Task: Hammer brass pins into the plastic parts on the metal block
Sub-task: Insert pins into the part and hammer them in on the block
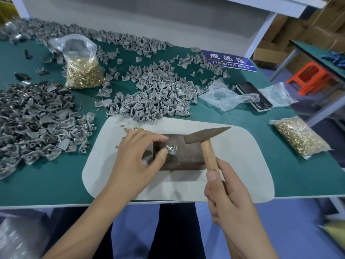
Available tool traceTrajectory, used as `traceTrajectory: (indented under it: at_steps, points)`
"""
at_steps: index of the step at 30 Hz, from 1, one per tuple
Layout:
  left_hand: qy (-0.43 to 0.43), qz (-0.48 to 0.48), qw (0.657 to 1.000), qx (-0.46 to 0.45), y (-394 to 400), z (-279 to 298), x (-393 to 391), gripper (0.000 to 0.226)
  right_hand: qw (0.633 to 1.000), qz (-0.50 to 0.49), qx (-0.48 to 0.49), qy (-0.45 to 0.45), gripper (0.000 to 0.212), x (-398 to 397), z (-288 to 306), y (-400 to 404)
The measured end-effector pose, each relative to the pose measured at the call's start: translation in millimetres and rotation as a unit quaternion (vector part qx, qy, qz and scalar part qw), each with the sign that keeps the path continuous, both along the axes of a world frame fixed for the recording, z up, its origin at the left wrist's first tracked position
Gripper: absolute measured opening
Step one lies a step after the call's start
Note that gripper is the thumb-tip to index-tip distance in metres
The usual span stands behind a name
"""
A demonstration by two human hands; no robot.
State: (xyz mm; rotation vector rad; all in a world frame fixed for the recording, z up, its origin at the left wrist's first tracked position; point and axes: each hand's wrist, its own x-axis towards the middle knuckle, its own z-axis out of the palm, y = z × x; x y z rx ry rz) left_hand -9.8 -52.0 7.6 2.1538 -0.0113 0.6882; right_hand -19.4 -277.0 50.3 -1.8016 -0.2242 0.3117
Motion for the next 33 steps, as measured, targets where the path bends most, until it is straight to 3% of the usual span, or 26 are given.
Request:
traceTrajectory:
  at_steps: [3,9,12,17,26,33]
  points:
    - [0.001,0.003,1.0,-0.005,0,-1,2,0.019,0.996,0.026,-0.047,-0.066,0.037,7,1,-4]
    - [0.029,0.024,0.999,0.019,0,6,6,0.01,0.973,-0.015,-0.182,-0.14,0.009,24,12,-4]
    - [0.064,0.051,0.995,0.052,-1,14,10,0.008,0.956,-0.015,-0.227,-0.188,0.021,36,25,0]
    - [0.082,0.062,0.99,0.097,-3,23,9,0.007,0.934,0.013,-0.298,-0.195,0.017,54,34,12]
    - [0.075,0.065,0.978,0.181,-3,37,9,0.003,0.926,-0.037,-0.281,-0.248,0.024,51,35,21]
    - [0.076,0.067,0.976,0.195,-3,37,8,0.01,0.921,-0.02,-0.319,-0.222,0.023,46,25,30]
